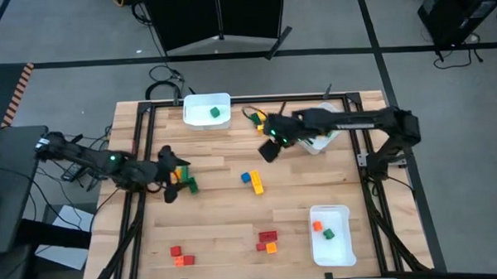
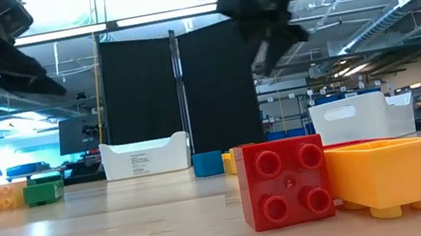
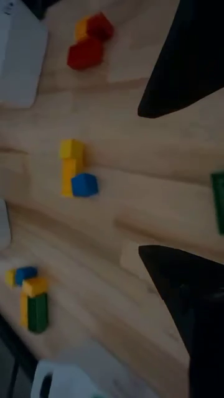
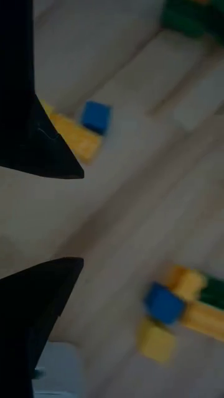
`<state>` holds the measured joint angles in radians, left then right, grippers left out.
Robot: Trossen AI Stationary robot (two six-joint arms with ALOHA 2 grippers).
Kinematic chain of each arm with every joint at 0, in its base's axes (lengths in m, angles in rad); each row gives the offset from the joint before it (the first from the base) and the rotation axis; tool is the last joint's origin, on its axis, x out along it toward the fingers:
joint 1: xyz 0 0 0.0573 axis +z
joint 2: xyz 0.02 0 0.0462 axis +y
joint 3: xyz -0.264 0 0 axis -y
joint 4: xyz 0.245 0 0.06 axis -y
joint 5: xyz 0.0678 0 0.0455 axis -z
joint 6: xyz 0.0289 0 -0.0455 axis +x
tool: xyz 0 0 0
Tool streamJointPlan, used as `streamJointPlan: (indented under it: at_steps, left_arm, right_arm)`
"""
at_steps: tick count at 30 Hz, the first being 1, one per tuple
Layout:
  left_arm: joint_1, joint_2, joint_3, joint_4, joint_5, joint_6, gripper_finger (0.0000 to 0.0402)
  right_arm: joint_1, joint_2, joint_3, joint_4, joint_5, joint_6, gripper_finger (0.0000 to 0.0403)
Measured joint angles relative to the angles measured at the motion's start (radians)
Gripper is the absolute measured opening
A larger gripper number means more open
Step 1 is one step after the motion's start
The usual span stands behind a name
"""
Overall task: Sort blocks by size
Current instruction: Put the yellow square block into the top left white bin
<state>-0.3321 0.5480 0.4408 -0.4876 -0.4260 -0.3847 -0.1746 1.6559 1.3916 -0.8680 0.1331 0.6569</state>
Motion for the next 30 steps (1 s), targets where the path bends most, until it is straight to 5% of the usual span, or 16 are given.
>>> streamJointPlan:
  at_steps: [13,17,30]
  left_arm:
    - [0.000,-0.204,-0.004,-0.167,-0.082,-0.044,0.0360]
    - [0.000,-0.223,-0.003,-0.169,-0.082,-0.087,0.0360]
    - [0.000,-0.224,-0.004,-0.186,-0.155,-0.125,0.0360]
  right_arm:
    - [-0.193,0.334,0.421,-0.183,-0.031,-0.261,0.0229]
    - [-0.237,0.404,0.453,-0.251,-0.083,-0.465,0.0229]
    - [-0.373,0.520,0.455,-0.367,-0.099,-0.684,0.0229]
